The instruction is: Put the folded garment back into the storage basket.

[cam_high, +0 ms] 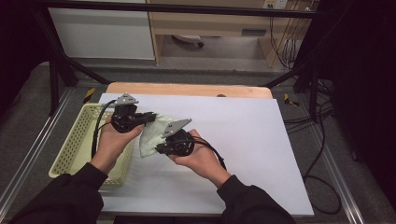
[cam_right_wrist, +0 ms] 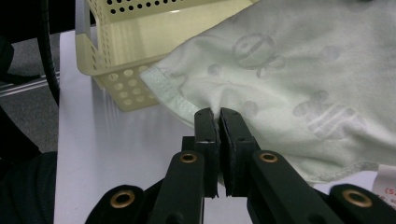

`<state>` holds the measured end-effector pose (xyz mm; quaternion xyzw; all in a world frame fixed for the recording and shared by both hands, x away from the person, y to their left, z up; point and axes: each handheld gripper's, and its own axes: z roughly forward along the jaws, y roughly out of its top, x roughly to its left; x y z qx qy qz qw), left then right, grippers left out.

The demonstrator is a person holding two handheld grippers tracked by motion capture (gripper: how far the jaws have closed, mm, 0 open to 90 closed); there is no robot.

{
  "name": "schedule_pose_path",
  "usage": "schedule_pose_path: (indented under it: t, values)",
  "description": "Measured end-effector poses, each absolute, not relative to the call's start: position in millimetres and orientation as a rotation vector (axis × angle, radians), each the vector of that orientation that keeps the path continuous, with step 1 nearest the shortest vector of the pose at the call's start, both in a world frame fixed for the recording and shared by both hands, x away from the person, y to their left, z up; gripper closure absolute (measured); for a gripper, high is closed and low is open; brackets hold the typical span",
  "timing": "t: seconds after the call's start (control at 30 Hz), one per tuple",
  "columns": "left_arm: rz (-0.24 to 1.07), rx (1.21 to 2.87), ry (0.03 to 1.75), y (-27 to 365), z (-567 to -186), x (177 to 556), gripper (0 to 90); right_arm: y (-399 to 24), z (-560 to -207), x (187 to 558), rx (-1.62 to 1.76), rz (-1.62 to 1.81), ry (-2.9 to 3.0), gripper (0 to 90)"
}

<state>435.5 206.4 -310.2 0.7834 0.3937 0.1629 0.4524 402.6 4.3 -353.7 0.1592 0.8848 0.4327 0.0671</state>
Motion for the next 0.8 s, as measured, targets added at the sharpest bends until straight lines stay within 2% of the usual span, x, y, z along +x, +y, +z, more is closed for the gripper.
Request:
schedule_pose_path:
  t: [0.8]
  values:
    - [0.474, 1.878, 1.043, 252.2, -303.0, 428.7, 84.0, 41.0, -344.0, 410.4, 0.393, 1.363, 2.651, 86.1]
